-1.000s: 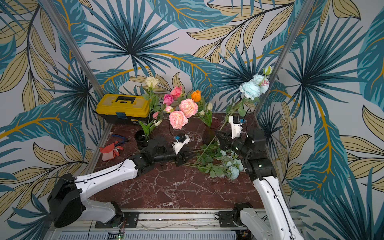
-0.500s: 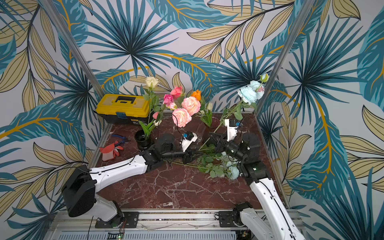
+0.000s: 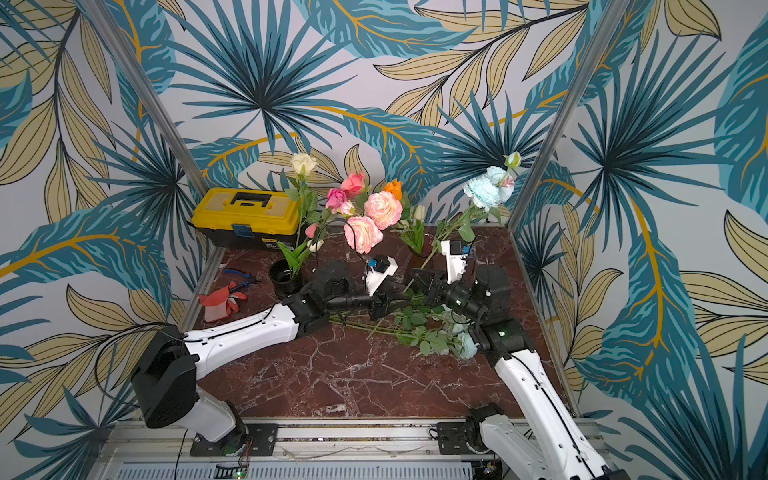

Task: Pick out blue flowers from the vase
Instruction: Place the flower at the center of the board.

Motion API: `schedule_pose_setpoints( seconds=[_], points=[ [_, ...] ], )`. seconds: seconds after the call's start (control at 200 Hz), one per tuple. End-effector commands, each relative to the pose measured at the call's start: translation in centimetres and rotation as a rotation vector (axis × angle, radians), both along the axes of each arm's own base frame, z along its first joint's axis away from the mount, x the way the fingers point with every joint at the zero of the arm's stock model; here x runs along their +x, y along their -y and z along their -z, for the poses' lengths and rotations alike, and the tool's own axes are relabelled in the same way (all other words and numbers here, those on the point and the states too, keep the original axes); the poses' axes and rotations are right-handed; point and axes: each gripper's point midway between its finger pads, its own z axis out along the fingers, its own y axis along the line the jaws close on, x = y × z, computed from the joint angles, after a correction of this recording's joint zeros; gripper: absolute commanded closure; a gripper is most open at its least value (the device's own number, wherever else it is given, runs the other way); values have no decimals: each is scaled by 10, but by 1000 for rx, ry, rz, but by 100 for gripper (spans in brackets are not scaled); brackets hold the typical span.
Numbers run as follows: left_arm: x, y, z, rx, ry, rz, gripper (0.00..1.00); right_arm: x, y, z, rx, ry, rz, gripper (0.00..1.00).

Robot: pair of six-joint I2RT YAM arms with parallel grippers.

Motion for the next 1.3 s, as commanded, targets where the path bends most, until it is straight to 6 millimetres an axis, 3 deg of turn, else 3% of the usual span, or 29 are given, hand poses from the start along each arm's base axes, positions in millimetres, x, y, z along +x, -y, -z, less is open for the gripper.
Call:
schedule_pose_setpoints(
  seconds=[0.0,0.1,0.365,0.526,0.546,0.751,0.871,1.121,1.297],
  points=[
    [2,2,-23,-43,46,11,60,0,-6,0,-2,24,-18,93],
    [3,0,-25,-44,51,10,62,0,-7,3,-8,19,-18,93],
    [4,-3,-23,-42,45,7,81,-2,-12,3,-9,22,-28,94],
    [6,-8,-18,-35,37,-15,97,-3,-11,6,-21,15,-22,93],
    [6,-9,-19,-34,38,-21,100,-3,-10,7,-23,16,-20,91],
    [9,-24,-11,-6,65,-90,100,-6,-2,4,-49,35,22,59],
    [10,-31,8,45,92,-121,100,-11,3,3,-70,39,41,53],
    [2,-47,54,242,186,-182,100,-21,8,2,-89,40,49,53],
    [-10,-48,80,383,238,-167,100,-22,12,-16,-109,93,68,54]
  ],
)
